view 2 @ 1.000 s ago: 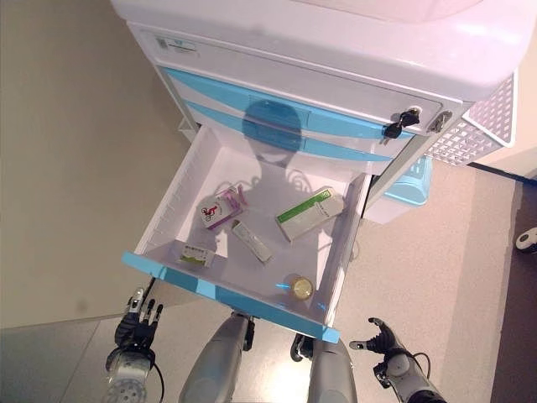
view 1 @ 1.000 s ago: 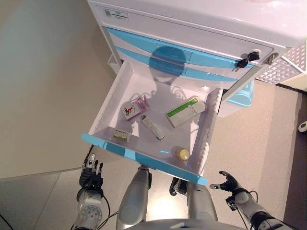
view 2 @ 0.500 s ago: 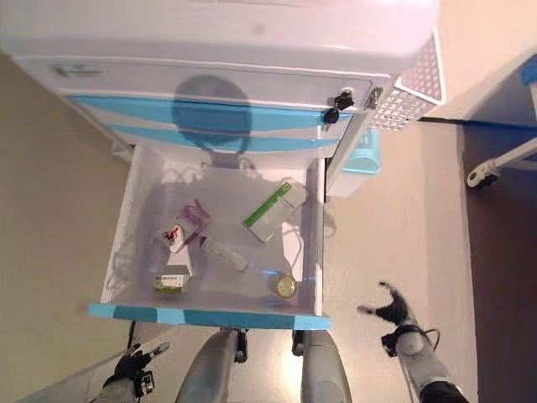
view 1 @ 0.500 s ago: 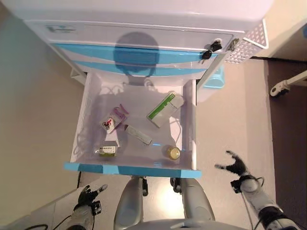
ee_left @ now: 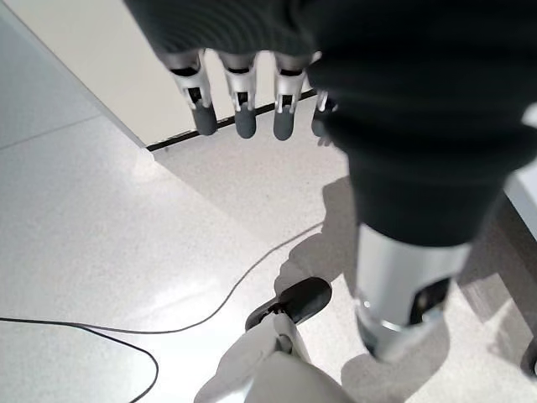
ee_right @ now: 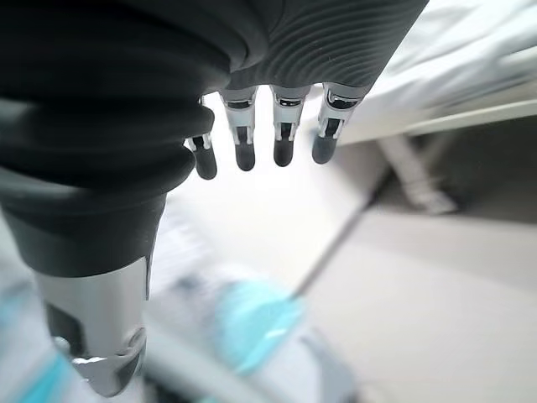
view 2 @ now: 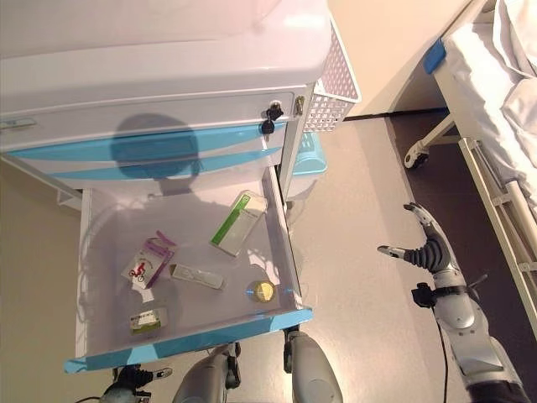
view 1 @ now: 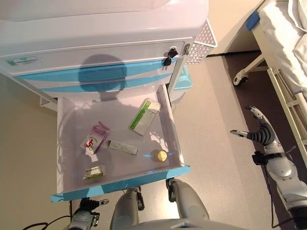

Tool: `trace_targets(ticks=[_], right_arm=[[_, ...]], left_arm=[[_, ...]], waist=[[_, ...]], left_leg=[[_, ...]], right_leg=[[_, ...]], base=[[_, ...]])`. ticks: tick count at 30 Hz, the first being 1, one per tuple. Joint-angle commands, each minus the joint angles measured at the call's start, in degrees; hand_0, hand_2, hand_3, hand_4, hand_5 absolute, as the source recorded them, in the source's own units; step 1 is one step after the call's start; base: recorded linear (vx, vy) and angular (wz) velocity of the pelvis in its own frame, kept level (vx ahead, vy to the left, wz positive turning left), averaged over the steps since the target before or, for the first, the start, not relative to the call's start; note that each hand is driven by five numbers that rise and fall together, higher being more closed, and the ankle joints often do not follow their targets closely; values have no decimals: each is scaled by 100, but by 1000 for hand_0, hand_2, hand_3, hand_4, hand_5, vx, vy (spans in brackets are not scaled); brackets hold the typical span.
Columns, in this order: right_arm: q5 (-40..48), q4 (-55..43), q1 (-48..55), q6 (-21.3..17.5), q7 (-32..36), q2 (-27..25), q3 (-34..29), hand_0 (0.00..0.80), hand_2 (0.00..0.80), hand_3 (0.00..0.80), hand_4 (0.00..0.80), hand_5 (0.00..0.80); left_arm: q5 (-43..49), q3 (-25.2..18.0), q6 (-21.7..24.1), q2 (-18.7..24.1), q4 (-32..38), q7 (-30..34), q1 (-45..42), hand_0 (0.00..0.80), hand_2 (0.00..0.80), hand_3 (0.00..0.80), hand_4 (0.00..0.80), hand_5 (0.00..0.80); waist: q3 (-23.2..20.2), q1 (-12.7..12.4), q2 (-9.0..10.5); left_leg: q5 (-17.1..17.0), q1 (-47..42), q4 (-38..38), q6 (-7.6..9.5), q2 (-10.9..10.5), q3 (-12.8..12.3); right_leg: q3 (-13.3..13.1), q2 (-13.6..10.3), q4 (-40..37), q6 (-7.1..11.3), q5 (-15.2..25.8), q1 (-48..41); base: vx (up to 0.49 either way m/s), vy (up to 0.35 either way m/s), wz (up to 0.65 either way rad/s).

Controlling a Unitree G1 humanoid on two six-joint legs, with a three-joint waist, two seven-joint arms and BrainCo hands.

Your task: Open the drawer and pick up the medicine

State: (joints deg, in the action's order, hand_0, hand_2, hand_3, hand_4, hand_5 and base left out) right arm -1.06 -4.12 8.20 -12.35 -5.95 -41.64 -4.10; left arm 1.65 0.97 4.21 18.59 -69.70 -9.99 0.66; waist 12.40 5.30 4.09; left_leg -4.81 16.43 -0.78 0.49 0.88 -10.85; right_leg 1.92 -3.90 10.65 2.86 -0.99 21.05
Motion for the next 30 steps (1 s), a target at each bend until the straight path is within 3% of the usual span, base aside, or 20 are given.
trace_targets(ticks=[1,7,9,10,11,14,22,30], right_arm=[[526,-945,-97,-517,555,-369,-25,0,0,0,0,0],[848,-1593,-312,-499,1230,-1148,533,0,0,0,0,0],[1057,-1728,-623,-480,1473,-1431,945,0,0,0,0,0],[1267,-1843,-1021,-460,1740,-1729,1457,0,0,0,0,0],[1267,-1831,-1049,-463,1739,-1728,1480,0,0,0,0,0],[1323,-1869,-1969,-404,1879,-2020,2383,0,0,0,0,0],[1290,-1610,-3712,-296,1909,-1742,3810,0,0,0,0,0],[731,-183,-5114,31,1978,-725,5239,0,0,0,0,0]], left_arm=[[215,-147,-14,53,-347,76,52,0,0,0,0,0],[285,-157,-4,110,-379,217,47,0,0,0,0,0],[304,-125,-3,138,-384,252,42,0,0,0,0,0],[305,-106,-11,175,-392,278,39,0,0,0,0,0],[306,-118,-11,175,-392,278,40,0,0,0,0,0],[288,-57,-16,228,-405,334,34,0,0,0,0,0],[222,-17,-35,276,-453,296,42,0,0,0,0,0],[85,200,-37,178,-456,225,146,0,0,0,0,0]], waist=[[-73,-153,229],[-150,-266,289],[-170,-323,316],[-169,-398,328],[-179,-385,333],[-213,-503,337],[-213,-648,342],[-121,-817,342]], left_leg=[[147,-25,-19,31,-282,31],[133,-25,-14,19,-309,95],[131,-33,-17,14,-307,125],[141,-64,-12,8,-301,172],[123,-44,-8,8,-304,171],[88,-30,33,-2,-311,237],[31,20,73,-8,-311,342],[-17,72,97,-15,-302,427]], right_leg=[[-68,-154,-655,389,933,-15],[2,-190,-672,391,927,-63],[38,-199,-669,386,920,-85],[66,-200,-656,383,895,-128],[65,-202,-666,381,913,-112],[160,-221,-715,387,923,-142],[285,-245,-755,365,937,-147],[370,-234,-769,316,922,-122]], base=[[0,0,0],[0,-8,3],[14,-15,6],[7,-9,7],[13,-16,19],[10,-11,22],[0,-4,11],[-7,-5,8]])
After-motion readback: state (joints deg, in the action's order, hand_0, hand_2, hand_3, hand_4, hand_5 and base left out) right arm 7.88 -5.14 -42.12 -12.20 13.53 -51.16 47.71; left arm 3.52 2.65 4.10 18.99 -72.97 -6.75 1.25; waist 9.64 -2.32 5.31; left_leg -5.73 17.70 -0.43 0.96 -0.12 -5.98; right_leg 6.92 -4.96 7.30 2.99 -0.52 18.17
